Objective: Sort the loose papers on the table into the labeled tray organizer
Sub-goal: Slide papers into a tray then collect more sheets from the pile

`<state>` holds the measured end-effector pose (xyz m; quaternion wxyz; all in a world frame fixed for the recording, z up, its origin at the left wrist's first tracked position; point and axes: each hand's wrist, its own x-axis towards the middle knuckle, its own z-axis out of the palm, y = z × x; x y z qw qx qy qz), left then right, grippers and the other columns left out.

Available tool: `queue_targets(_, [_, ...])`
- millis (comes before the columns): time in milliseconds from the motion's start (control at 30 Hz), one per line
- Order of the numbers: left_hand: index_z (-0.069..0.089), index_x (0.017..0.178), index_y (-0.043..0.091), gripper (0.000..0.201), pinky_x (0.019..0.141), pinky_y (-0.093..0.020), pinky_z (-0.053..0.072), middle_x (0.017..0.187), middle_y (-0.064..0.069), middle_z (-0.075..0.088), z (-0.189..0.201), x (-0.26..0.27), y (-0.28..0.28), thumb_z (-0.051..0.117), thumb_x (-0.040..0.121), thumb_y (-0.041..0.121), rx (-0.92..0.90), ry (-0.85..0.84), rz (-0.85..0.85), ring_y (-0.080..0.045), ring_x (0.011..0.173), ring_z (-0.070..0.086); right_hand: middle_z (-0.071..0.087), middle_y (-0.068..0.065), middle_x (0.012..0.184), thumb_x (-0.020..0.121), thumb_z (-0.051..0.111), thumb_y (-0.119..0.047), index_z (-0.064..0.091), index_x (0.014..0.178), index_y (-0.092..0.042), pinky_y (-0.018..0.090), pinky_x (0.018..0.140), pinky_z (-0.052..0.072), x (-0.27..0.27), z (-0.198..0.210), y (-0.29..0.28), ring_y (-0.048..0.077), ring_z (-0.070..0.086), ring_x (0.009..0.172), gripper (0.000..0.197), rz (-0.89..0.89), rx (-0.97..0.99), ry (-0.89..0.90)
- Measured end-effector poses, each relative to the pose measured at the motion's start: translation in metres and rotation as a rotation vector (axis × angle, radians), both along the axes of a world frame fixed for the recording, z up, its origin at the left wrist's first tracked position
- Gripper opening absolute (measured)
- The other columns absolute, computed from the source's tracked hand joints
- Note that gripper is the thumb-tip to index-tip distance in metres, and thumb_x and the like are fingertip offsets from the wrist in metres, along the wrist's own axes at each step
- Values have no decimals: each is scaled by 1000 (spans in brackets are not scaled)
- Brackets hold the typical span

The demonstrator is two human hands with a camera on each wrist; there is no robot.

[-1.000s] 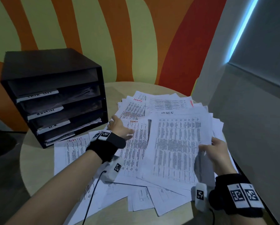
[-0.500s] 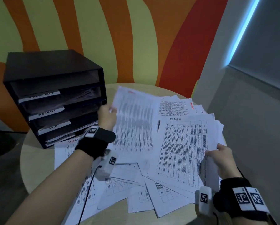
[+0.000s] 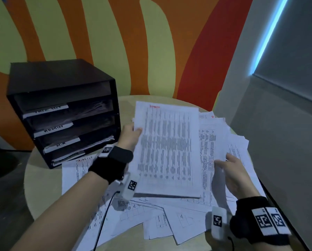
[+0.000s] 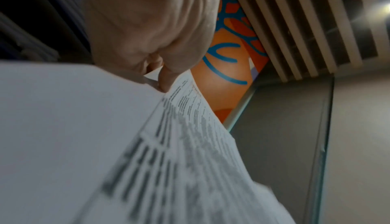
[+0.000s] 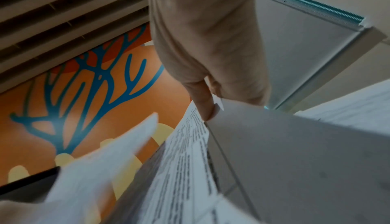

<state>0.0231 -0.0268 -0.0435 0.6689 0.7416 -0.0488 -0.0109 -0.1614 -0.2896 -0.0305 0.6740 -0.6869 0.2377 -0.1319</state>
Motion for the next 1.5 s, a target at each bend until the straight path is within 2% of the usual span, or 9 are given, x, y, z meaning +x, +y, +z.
queue_targets(233, [53, 100, 11, 15, 94, -40, 48, 113, -15, 61, -15, -38, -47, 53, 93, -2, 31, 137, -93, -31, 104, 61, 68, 3, 109, 92, 65, -20, 64, 107, -10, 40, 93, 49, 8, -13, 9, 18, 64, 98, 18, 53, -59, 38])
queue_targets(433, [29, 131, 18, 57, 54, -15, 49, 94, -6, 54, -9, -37, -61, 64, 89, 1, 134, 153, -210, -17, 79, 53, 58, 8, 64, 78, 56, 21, 63, 83, 3, 14, 36, 35, -12, -6, -24, 19, 48, 54, 19, -108, -227, 176])
queue_targets(733, [16, 146, 2, 77, 52, -16, 43, 122, -14, 46, -6, 3, -48, 66, 87, -1, 463, 181, -38, -20, 92, 44, 59, 17, 100, 84, 53, 19, 61, 109, 6, 38, 78, 41, -51, -5, -104, 29, 55, 88, 29, -466, -172, 171])
queue_targets(833, [10, 151, 15, 89, 66, -33, 53, 140, -23, 40, -12, 9, -55, 63, 85, -11, 206, 346, -38, -22, 77, 50, 61, 19, 101, 83, 54, 17, 60, 114, 10, 39, 78, 40, -58, -9, -115, 30, 56, 90, 32, -506, -163, 183])
queue_targets(967, [5, 154, 20, 92, 77, -39, 59, 143, -2, 30, -11, 7, -69, 61, 88, -10, 11, 418, -28, -28, 95, 57, 63, 27, 108, 81, 54, 15, 60, 113, 11, 42, 81, 40, -72, -20, -135, 38, 60, 97, 32, -556, -131, 160])
queue_targets(1133, [-1, 150, -3, 91, 78, -33, 50, 122, -16, 51, -8, 1, -78, 62, 84, -1, 425, 239, 13, -28, 101, 56, 64, 24, 108, 80, 59, 11, 62, 115, 6, 45, 84, 42, -89, -26, -155, 40, 60, 100, 36, -621, -88, 154])
queue_targets(1333, [-8, 148, -8, 88, 102, -37, 44, 145, -25, 38, -6, -1, -40, 55, 87, -1, 840, 211, -28, -37, 129, 45, 66, 23, 107, 80, 61, 7, 64, 113, 1, 45, 84, 43, -97, -25, -159, 41, 62, 100, 34, -639, -56, 146])
queue_targets(1433, [24, 140, -15, 57, 92, -29, 45, 126, -20, 53, 9, -9, -8, 50, 94, 6, 1171, 169, -136, -28, 118, 54, 64, 20, 113, 84, 57, 8, 62, 117, 2, 44, 97, 40, -94, -15, -148, 37, 60, 105, 35, -617, -18, 79])
queue_targets(1500, [56, 99, -4, 14, 66, -19, 44, 86, -5, 54, 12, -8, 11, 50, 95, 8, 1421, 167, -314, -18, 83, 58, 64, 16, 113, 85, 57, 8, 63, 116, -4, 42, 100, 39, -88, -3, -134, 34, 60, 108, 34, -591, -3, 20])
